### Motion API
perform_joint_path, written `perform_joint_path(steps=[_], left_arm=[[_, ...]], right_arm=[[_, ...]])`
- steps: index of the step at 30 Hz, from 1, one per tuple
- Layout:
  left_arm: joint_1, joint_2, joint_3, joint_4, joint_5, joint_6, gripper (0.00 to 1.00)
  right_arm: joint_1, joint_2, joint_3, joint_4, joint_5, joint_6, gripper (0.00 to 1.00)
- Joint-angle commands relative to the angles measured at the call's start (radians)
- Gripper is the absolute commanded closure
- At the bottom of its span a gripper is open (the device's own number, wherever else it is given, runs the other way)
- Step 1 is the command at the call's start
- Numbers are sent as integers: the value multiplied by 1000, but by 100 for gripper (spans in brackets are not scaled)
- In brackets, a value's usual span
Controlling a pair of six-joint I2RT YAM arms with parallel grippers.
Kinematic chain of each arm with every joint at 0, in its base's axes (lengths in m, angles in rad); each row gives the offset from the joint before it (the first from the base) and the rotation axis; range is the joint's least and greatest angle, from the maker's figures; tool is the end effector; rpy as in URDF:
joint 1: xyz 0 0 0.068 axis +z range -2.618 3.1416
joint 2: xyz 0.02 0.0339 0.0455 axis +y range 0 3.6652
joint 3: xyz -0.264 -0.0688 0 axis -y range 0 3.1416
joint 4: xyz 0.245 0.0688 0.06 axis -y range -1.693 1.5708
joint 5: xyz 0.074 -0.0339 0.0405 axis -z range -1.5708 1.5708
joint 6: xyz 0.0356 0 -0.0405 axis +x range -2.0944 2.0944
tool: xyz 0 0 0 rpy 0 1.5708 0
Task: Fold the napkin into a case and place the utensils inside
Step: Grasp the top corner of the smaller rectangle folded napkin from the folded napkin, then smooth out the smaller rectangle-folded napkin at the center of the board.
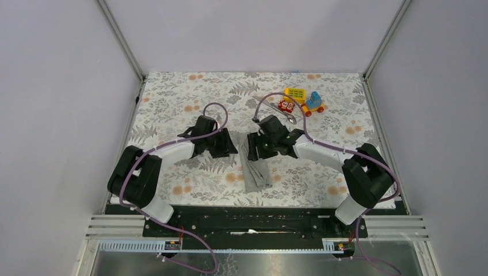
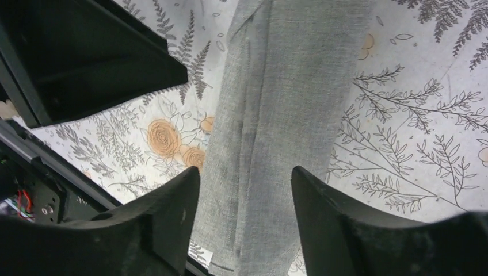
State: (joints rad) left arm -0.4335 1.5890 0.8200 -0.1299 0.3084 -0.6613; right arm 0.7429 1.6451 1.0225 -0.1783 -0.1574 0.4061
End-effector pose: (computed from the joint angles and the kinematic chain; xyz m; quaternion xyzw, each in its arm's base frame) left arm 0.2766 -0.1399 0.1657 -0.0557 0.9326 -0.2934 0.2027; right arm 0.2537 0.2406 0.2043 -0.1840 0.9059 0.2646 0.2747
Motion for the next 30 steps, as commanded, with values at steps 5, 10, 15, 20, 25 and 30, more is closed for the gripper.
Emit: perform_joint_path(steps=[5,10,15,20,25,30], left_arm=[[-99,-66,-113,108,134,-133,46],[-133,-74,-191,198,122,-209,51],[-154,-91,-240,238,80,-251,61],[-160,-102,-280,279,61,-282,66],[-160,-99,-311,314,67,-296,67],[-164,-60,-348,404,96,-332,71]], right_arm=[[149,-33,74,-160,234,-106,25],[226,10,102,-209,365,-136,28],[271,38,109,-209,426,-141,35],[308,86,124,-205,459,-150,33],[335,129,152,-229,548,-150,36],[342,136,156,-226,583,-129,59]])
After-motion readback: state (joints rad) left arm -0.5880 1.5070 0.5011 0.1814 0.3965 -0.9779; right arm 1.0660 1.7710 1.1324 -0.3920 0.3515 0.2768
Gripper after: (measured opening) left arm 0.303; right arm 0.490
